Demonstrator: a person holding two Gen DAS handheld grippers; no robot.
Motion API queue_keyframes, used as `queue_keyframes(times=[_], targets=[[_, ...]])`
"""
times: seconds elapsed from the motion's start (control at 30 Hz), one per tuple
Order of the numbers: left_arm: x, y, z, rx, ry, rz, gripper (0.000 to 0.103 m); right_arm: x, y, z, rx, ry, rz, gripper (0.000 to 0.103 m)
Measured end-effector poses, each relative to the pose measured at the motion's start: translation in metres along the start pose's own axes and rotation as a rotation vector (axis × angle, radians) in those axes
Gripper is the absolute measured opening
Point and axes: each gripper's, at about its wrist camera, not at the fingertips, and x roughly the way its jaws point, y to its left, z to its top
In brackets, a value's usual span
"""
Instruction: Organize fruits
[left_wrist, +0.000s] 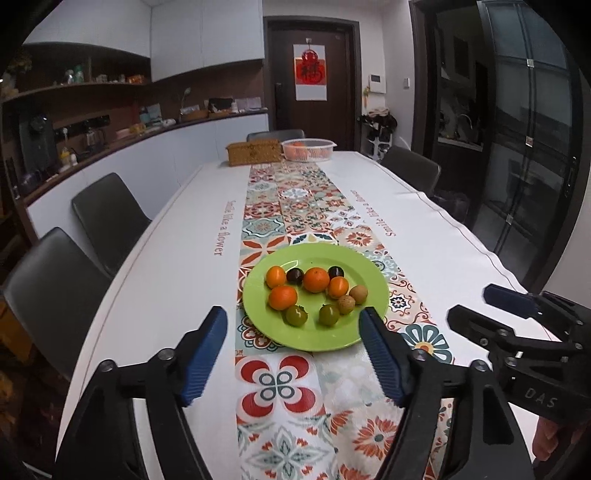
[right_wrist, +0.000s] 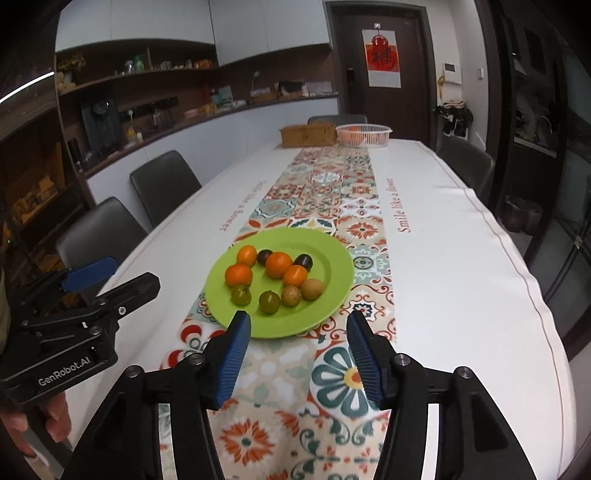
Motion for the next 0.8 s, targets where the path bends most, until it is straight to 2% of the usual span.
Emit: queue_keyframes(times=[0.13, 0.2, 0.3, 0.47, 0.53, 0.8], targets=[[-0.022, -0.007, -0.007, 0.0, -0.029, 0.022, 0.082, -0.027, -0.001, -0.007, -0.013, -0.04, -0.026, 0.063], [-0.029, -0.01, -0.011, -0.001, -0.038, 0.034, 0.089, -0.037, -0.001, -0.01, -0.02, -0.054, -0.031, 0.063], [-0.04, -0.015, -0.02, -0.005, -0.042, 0.044, 0.093, -0.053, -0.003, -0.015, -0.022, -0.074, -0.041, 0.069], [-0.059, -0.02, -0.03, -0.008, -0.047, 0.039, 0.102, -0.072, -0.002, -0.024, -0.033, -0.093, -0.046, 0.07], [-0.066, -0.023, -0.033, -0.003, -0.054, 0.051, 0.103, -0.079, -0.002, -0.028, -0.032, -0.097, -0.045, 0.075], [-0.082, -0.027, -0.037, 0.005, -0.062, 0.069, 0.103, -0.099, -0.001, -0.038, -0.027, -0.115, -0.045, 0.075]])
